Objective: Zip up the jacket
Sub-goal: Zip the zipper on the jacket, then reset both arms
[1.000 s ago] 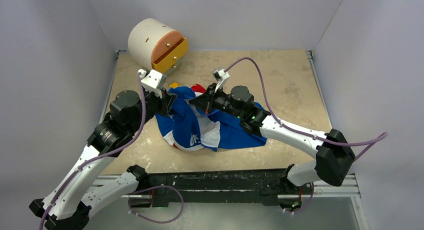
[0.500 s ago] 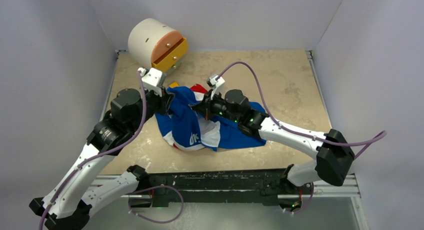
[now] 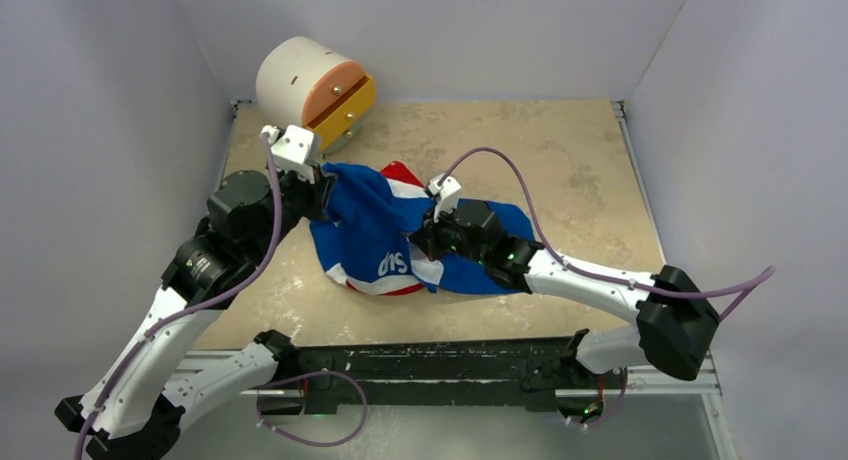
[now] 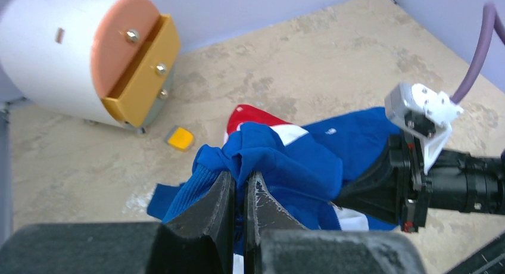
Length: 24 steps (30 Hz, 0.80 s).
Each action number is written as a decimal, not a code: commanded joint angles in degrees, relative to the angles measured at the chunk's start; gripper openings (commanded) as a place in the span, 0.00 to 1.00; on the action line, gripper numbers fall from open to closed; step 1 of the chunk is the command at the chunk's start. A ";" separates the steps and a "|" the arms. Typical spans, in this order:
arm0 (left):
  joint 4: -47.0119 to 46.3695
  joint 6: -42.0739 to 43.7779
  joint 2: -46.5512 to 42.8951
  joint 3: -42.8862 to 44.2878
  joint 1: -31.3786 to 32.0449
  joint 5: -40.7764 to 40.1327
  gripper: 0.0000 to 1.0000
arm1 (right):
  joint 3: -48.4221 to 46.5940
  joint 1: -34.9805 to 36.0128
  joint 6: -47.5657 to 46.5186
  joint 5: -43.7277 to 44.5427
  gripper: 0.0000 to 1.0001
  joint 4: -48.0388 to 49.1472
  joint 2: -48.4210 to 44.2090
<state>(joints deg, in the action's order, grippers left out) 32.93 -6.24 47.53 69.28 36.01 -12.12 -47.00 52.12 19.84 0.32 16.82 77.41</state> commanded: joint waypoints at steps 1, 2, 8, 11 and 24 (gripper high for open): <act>-8.11 4.37 -0.25 7.68 -0.38 -9.32 0.00 | 3.83 -0.18 -1.47 4.33 0.00 -8.82 -1.54; -8.37 4.97 0.21 8.50 -0.37 -11.10 0.00 | 4.47 -0.20 -1.51 4.38 0.00 -9.53 -1.98; -11.91 10.68 2.21 13.12 -0.40 -17.94 0.00 | 6.66 -0.18 -3.15 7.69 0.00 -12.07 -4.48; -13.09 13.51 3.63 15.42 -0.39 -19.82 0.00 | 7.07 -0.20 -4.30 9.31 0.00 -13.68 -5.18; -19.84 28.47 8.90 25.60 -0.35 -34.60 0.00 | 8.67 -0.25 -6.83 13.90 0.00 -16.73 -6.96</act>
<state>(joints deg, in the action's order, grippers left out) 28.29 13.58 57.49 88.01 36.34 -35.29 -40.60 52.14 15.40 9.65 10.26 70.61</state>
